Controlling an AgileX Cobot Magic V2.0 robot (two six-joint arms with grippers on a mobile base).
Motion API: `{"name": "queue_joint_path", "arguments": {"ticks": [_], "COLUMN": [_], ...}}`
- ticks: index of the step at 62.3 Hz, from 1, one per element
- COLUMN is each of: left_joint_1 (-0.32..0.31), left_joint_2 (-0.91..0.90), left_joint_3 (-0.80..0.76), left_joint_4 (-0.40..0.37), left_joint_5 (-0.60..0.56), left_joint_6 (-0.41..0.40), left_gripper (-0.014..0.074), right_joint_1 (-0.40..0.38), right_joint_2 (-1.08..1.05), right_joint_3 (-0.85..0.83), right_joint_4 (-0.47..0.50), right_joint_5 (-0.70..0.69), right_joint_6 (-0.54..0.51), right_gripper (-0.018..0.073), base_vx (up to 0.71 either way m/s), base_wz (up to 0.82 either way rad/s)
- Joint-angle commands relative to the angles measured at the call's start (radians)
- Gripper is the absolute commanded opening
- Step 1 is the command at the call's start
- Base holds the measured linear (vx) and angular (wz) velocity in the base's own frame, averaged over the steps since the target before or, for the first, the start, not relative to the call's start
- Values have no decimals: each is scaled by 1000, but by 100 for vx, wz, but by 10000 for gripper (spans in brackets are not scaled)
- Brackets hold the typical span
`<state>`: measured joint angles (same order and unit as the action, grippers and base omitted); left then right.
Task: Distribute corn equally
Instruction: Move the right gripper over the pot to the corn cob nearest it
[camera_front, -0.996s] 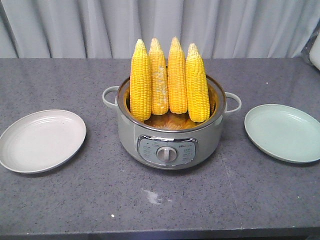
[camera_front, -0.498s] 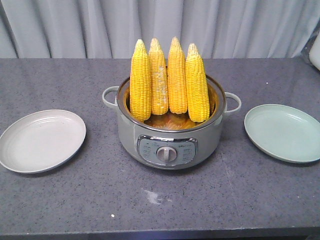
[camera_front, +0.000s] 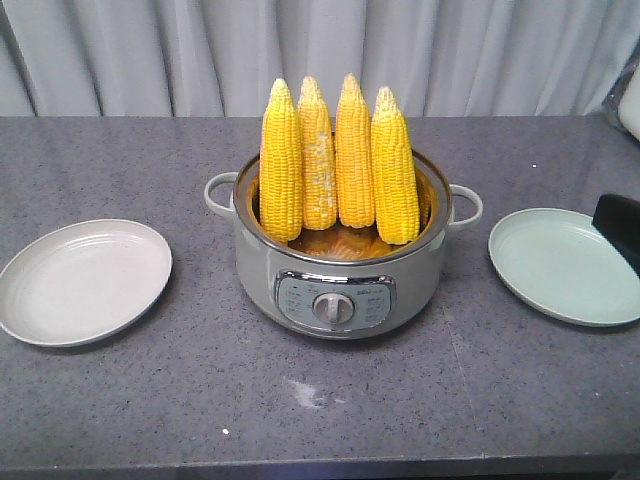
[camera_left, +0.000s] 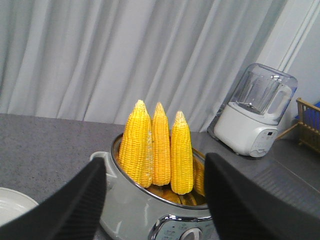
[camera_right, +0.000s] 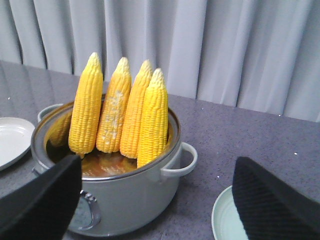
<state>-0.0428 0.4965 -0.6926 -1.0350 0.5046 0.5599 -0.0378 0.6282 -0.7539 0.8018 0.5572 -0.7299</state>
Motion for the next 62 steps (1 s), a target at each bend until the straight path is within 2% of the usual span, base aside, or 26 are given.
{"name": "queue_joint_path", "arguments": {"ticks": [1, 13, 20, 27, 44, 62], "left_joint_1": [-1, -1, -1, -1, -1, -1], "left_joint_2": [45, 62, 62, 62, 62, 62], "left_joint_3": [-33, -33, -33, -33, -33, -33], "left_joint_4": [-77, -76, -76, -76, -77, -77], "left_joint_5": [-34, -30, -28, -28, -28, -26], "left_joint_6": [11, 18, 18, 18, 18, 17], "left_gripper": [537, 555, 555, 555, 555, 554], "right_joint_1": [4, 4, 13, 74, 198, 202], "right_joint_2": [13, 142, 304, 489, 882, 1066], "right_joint_3": [-32, -146, -303, -490, -784, -864], "right_joint_4": [46, 96, 151, 168, 94, 91], "right_joint_5": [-119, -44, 23, 102, 50, 15], "right_joint_6": [-17, -107, -175, -205, -214, -207], "right_gripper": [620, 617, 617, 617, 613, 600], "base_vx": [0, 0, 0, 0, 0, 0], "base_wz": [0, 0, 0, 0, 0, 0]}}
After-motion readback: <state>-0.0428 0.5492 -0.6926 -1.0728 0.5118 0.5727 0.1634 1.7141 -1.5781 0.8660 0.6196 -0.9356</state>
